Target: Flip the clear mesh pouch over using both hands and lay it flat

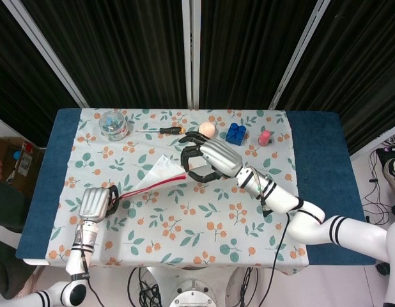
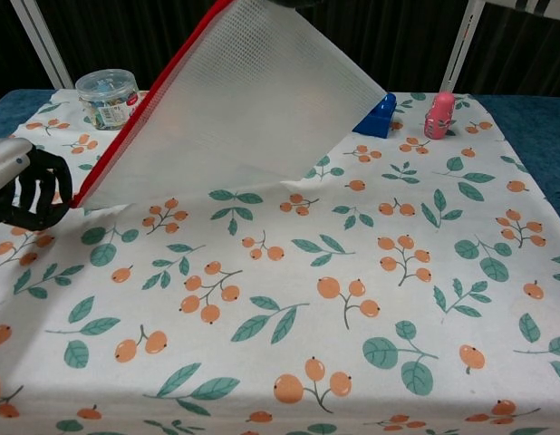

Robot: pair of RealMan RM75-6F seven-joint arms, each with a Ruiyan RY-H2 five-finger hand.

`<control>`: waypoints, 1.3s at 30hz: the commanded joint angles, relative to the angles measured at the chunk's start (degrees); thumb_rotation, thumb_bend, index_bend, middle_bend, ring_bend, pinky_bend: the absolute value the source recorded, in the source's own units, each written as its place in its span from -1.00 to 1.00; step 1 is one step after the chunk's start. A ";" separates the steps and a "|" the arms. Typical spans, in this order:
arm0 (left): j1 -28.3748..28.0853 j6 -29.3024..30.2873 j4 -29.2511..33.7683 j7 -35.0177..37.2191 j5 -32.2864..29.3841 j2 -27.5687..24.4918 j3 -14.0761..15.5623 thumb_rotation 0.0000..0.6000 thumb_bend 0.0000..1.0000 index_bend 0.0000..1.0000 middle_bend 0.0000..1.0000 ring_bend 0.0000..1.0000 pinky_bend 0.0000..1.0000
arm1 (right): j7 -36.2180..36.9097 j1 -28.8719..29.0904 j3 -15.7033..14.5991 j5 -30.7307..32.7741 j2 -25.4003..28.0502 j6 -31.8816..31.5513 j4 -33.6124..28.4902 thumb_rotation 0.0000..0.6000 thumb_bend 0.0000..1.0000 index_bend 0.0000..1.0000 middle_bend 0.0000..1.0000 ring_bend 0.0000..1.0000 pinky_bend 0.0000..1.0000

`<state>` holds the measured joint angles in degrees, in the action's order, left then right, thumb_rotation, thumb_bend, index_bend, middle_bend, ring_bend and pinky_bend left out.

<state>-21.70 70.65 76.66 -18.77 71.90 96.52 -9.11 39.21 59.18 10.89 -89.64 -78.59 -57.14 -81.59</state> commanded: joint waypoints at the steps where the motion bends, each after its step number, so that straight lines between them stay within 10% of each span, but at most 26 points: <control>1: 0.13 0.74 2.87 -0.17 0.20 -2.31 -0.40 1.00 -0.58 -0.57 -0.49 -0.50 0.06 | -3.95 -1.92 -2.32 -2.37 -2.61 -3.08 1.60 1.00 -0.05 0.75 -0.19 -0.70 -0.83; 10: 1.26 1.72 11.44 -2.09 -0.34 -9.90 -0.07 1.00 -0.76 -0.59 -0.61 -0.65 -0.32 | -10.76 -7.21 -10.35 -8.29 -5.61 -7.50 4.66 1.00 -0.11 0.48 -0.33 -0.77 -0.87; 19: 2.63 6.42 11.18 -0.07 -0.35 -12.79 -2.32 1.00 -0.82 -0.59 -0.61 -0.65 -0.40 | -25.37 -10.76 -17.61 -3.23 1.35 3.97 -3.89 1.00 -0.88 -0.99 -0.96 -1.00 -1.00; 26: 3.60 5.31 10.08 5.69 1.71 -18.51 -1.29 1.00 -0.82 -0.58 -0.61 -0.65 -0.51 | -29.01 -15.49 -17.69 6.27 9.34 5.14 -11.25 1.00 -1.00 -1.00 -1.00 -1.00 -1.00; 39: 10.21 10.79 6.26 15.30 8.59 -24.86 4.89 1.00 -0.82 -0.54 -0.57 -0.65 -0.60 | -32.53 -35.82 -14.07 9.12 14.52 -25.39 -10.69 1.00 -0.59 -0.80 -0.73 -1.00 -0.98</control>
<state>-12.71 80.08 83.01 -3.66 79.58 72.45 -5.20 8.30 28.77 -3.82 -81.00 -65.84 -76.58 -92.17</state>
